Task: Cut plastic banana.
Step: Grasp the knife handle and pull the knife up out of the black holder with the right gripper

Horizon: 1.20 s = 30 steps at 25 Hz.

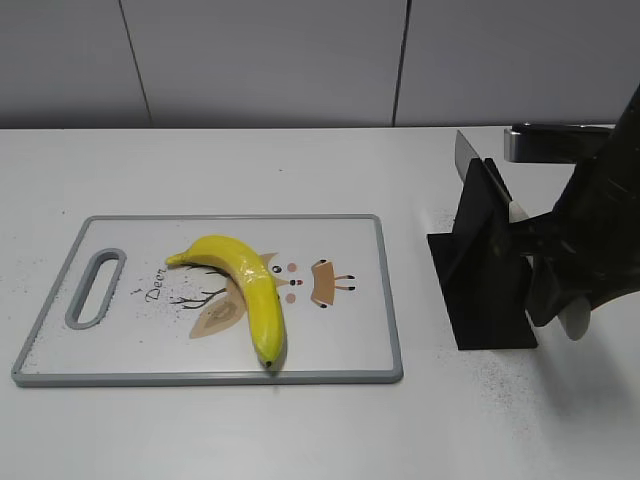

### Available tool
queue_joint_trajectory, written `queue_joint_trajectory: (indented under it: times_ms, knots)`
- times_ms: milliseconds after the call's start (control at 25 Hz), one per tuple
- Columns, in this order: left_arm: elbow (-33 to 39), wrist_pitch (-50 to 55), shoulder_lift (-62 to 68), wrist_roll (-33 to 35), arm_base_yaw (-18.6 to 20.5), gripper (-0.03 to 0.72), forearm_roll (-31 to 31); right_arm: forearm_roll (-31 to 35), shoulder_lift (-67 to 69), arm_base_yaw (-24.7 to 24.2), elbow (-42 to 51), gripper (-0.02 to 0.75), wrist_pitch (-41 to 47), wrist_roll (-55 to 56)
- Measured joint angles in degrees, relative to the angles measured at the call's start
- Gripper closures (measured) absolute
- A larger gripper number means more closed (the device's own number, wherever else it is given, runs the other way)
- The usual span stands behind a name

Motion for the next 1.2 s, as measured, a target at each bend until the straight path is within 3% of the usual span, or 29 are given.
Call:
queue_joint_trajectory:
  times_ms: [680,1200]
  knots:
    - [0.0,0.0,0.0,0.0,0.0,0.176,0.0,-0.51,-9.48,0.0,-2.86,0.568,0.27,2.07]
    - [0.0,0.0,0.0,0.0,0.0,0.176,-0.05,-0.34,-15.18,0.0,-11.19,0.573,2.26,0.97]
